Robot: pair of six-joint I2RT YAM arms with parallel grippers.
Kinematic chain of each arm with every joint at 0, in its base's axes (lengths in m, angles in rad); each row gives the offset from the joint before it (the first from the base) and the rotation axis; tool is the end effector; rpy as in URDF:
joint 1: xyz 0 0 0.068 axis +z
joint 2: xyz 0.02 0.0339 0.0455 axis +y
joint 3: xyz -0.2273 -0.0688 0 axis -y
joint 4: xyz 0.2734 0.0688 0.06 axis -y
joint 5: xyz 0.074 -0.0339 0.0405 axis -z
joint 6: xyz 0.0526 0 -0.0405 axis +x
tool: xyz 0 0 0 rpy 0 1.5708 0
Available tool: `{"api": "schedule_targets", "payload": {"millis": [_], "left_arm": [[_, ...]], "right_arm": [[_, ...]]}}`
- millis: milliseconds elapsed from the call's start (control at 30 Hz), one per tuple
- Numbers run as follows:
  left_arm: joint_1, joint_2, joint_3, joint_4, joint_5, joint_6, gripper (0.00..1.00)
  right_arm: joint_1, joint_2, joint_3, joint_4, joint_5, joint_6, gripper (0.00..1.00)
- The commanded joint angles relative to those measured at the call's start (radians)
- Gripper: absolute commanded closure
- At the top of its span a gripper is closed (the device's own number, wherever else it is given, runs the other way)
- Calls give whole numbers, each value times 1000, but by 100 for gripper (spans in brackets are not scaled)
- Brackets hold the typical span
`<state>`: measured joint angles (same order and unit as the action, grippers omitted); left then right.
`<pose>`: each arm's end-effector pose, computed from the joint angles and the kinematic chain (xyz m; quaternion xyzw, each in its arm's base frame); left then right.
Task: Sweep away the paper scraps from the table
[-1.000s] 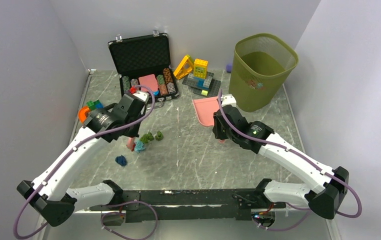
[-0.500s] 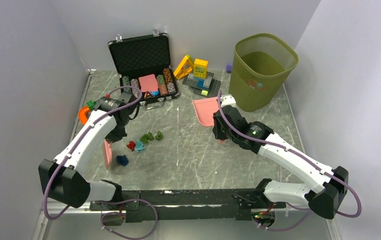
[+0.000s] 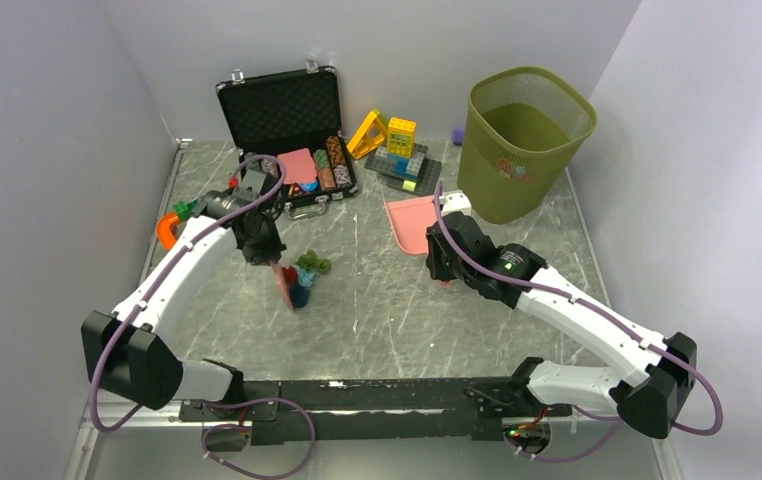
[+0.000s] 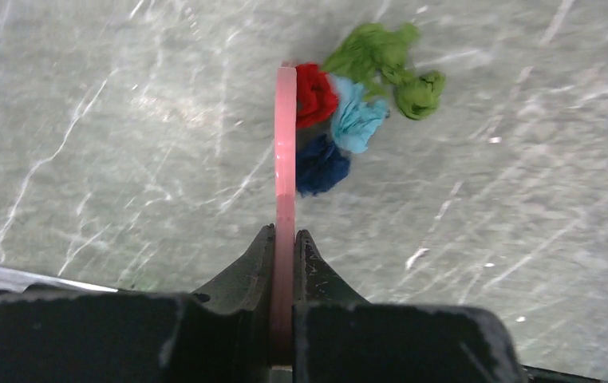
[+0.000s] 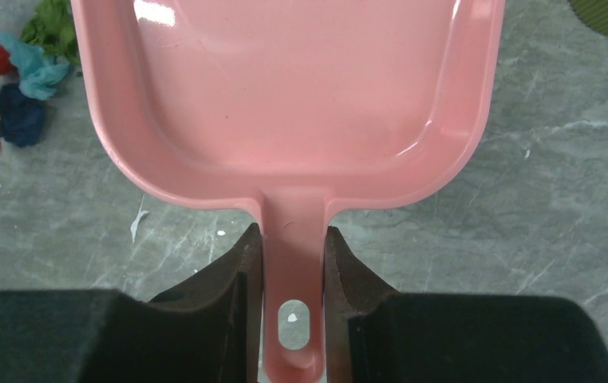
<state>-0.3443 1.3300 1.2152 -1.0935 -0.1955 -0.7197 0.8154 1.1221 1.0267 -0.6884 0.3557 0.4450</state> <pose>0.2753 -0.0879 0.2451 -0.2000 0.9584 -0.0083 0.2033 0.2098 0.1961 0.2649 -0.1007 0.9060 0.0904 0.4012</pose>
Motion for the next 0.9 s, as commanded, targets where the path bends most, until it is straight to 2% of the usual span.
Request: {"api": "schedule_targets", "payload": {"millis": [0, 100, 200, 333, 467, 633, 767, 867], "left_arm": [[-45, 50, 172, 14, -33, 20, 100], [-59, 85, 245, -90, -142, 62, 100], [-59, 107, 279, -152, -239, 127, 100], [-55, 114, 265, -104, -316, 251, 100], [-43, 125, 220, 69, -204, 522, 100], [-27, 208, 249, 200, -4, 778, 100], [-31, 334, 332, 158, 33, 864, 100], [-39, 388, 348, 142, -11, 911, 100]], "right_arm": [[6, -11, 15, 7, -4, -15, 100], [5, -3, 12, 1, -26, -31, 100], [7, 50, 32, -39, -111, -75, 100], [19, 164, 73, -123, -229, -127, 100], [109, 238, 100, -190, -216, -151, 100], [196, 311, 108, -211, -262, -176, 100], [234, 375, 114, -190, -305, -190, 100], [248, 416, 127, -156, -331, -212, 100]]}}
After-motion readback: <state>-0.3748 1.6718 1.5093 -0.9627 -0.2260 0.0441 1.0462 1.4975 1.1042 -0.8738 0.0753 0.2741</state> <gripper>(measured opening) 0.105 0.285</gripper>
